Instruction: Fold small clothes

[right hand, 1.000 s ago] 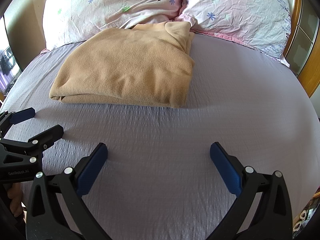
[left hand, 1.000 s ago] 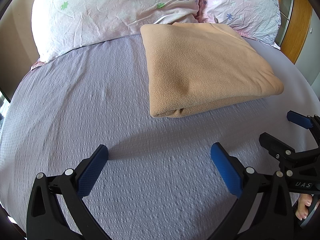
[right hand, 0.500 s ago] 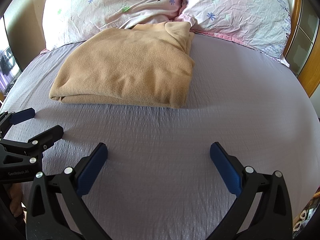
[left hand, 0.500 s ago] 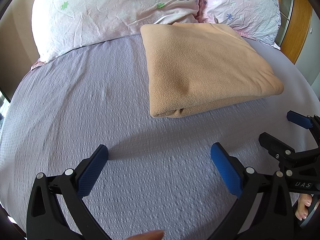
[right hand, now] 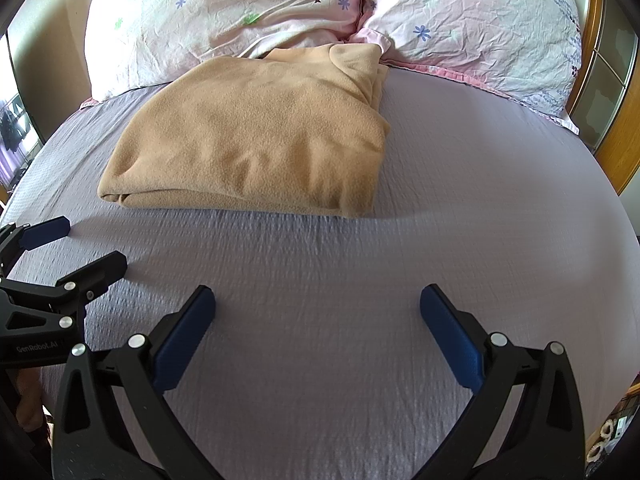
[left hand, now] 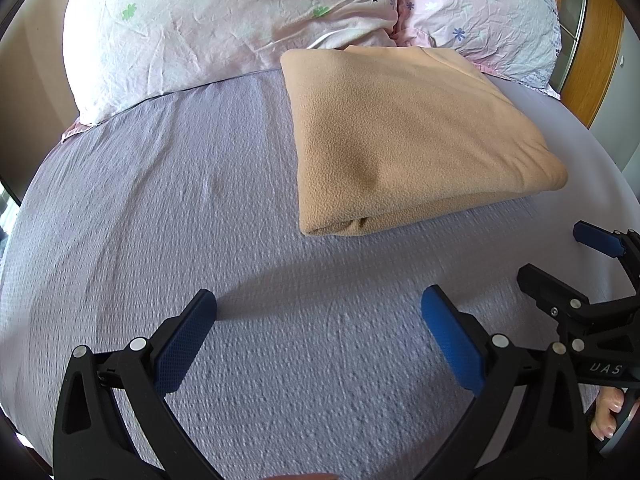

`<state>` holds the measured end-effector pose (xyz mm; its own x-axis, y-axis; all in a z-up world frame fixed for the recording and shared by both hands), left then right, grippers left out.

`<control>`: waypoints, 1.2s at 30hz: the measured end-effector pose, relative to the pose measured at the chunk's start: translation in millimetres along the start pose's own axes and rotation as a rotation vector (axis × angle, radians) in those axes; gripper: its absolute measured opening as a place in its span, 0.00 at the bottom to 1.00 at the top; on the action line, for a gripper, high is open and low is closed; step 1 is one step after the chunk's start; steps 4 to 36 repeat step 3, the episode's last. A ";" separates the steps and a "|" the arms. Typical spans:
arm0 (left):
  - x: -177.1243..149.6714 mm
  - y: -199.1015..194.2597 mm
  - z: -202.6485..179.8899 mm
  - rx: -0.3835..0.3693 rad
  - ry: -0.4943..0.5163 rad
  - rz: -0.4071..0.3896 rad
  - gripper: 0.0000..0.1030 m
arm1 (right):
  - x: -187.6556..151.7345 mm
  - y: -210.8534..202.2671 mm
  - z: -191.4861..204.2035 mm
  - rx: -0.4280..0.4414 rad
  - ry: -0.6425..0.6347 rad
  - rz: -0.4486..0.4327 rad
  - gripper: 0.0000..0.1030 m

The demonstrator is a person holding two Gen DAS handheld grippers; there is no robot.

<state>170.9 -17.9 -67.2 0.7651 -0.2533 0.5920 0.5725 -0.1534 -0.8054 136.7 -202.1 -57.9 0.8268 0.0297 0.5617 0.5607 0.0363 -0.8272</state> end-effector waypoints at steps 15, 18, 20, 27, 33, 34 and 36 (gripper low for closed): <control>0.5 -0.1 0.0 0.000 0.000 -0.001 0.99 | 0.1 0.1 -0.2 0.000 0.000 0.000 0.98; 0.5 -0.1 0.0 0.000 0.000 -0.001 0.99 | 0.1 0.1 -0.2 0.000 0.000 0.000 0.98; 0.5 -0.1 0.0 0.000 0.000 -0.001 0.99 | 0.1 0.1 -0.2 0.000 0.000 0.000 0.98; 0.5 -0.1 0.0 0.000 0.000 -0.001 0.99 | 0.1 0.1 -0.2 0.000 0.000 0.000 0.98; 0.5 -0.1 0.0 0.000 0.000 -0.001 0.99 | 0.1 0.1 -0.2 0.000 0.000 0.000 0.98; 0.5 -0.1 0.0 0.000 0.000 -0.001 0.99 | 0.1 0.1 -0.2 0.000 0.000 0.000 0.98; 0.5 -0.1 0.0 0.000 0.000 -0.001 0.99 | 0.1 0.1 -0.2 0.000 0.000 0.000 0.98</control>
Point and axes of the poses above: each gripper's, at about its wrist camera, not at the fingertips, and y roughly the way its jaws point, z to its left, x to its top, the point moved 8 cm from there along y, roughly the way its jaws point, and after that the axes turned 1 degree about -z, right-handed, at the moved point
